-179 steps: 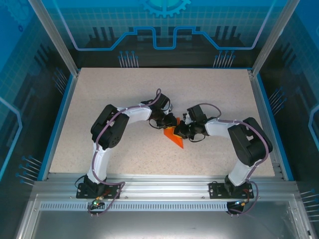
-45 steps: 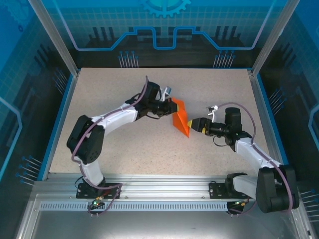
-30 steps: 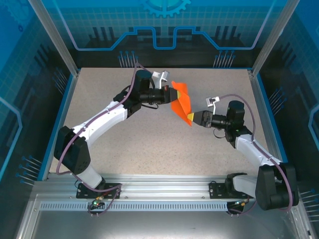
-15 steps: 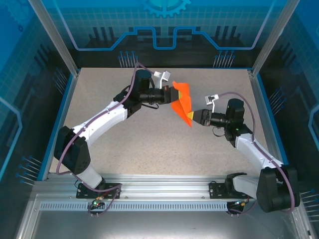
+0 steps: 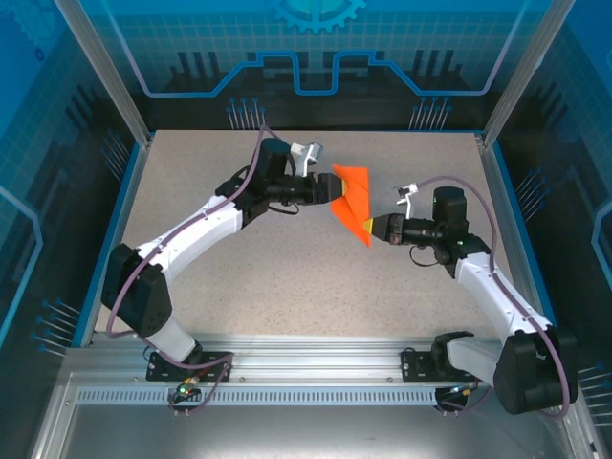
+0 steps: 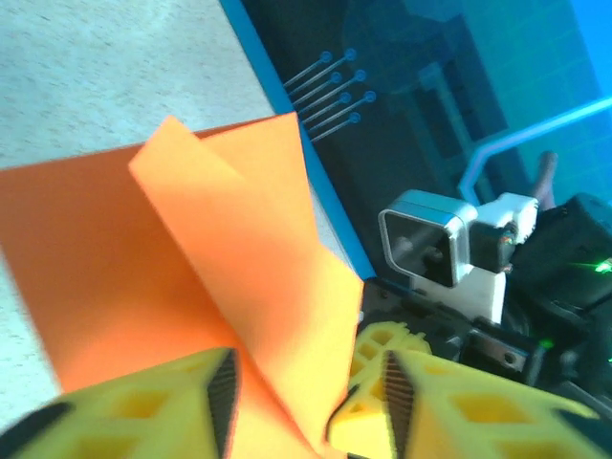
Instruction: Fold a paper plane with a square sheet of paper (fold left side to right side)
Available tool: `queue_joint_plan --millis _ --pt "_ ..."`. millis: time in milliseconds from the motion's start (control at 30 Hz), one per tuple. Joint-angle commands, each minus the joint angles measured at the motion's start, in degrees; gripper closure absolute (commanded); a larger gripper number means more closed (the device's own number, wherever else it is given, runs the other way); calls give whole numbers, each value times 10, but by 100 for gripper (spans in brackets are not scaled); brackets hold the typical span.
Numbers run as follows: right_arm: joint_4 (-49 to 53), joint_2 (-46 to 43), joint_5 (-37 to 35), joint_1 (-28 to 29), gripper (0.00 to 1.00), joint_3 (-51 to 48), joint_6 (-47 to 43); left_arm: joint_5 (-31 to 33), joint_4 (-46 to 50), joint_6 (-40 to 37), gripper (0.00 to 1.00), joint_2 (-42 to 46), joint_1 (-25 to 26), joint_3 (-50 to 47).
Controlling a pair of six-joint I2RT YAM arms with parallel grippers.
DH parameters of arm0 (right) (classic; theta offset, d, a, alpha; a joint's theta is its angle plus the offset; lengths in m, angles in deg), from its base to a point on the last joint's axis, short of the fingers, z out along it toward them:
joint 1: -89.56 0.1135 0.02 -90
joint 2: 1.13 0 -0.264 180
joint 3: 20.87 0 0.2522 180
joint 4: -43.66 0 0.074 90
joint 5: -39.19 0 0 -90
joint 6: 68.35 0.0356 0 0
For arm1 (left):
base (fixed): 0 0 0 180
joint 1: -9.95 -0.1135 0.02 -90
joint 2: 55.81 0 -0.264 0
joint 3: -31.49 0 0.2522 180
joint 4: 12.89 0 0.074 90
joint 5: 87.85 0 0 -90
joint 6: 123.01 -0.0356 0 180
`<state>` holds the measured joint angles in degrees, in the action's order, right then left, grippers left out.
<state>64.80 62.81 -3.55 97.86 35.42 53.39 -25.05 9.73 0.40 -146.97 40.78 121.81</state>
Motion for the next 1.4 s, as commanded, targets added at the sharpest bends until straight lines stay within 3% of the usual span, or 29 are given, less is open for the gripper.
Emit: queue_joint_plan --millis 0,133,267,433,567,767,967,1267,1367 --pt "209 -17 -171 39 100 69 -134 115 95 -55 33 72 -10 -26" --pt "335 -8 -462 150 100 140 -174 263 137 -58 29 150 -10 -75" --pt "424 46 -720 272 100 197 -142 393 153 -22 25 227 -10 -143" --pt "550 182 -946 388 100 287 -91 499 174 26 22 304 -10 -202" --pt "620 303 -1047 450 100 351 -64 545 192 40 18 348 -10 -228" --pt "686 473 -1127 495 99 438 -56 571 214 39 14 378 -11 -234" --pt "672 588 -1113 515 98 467 -75 571 213 37 12 382 -12 -242" --pt "630 634 -1044 531 92 467 -97 567 207 35 10 375 -13 -244" --pt "600 621 -1006 537 78 451 -120 563 205 35 10 371 -12 -244"
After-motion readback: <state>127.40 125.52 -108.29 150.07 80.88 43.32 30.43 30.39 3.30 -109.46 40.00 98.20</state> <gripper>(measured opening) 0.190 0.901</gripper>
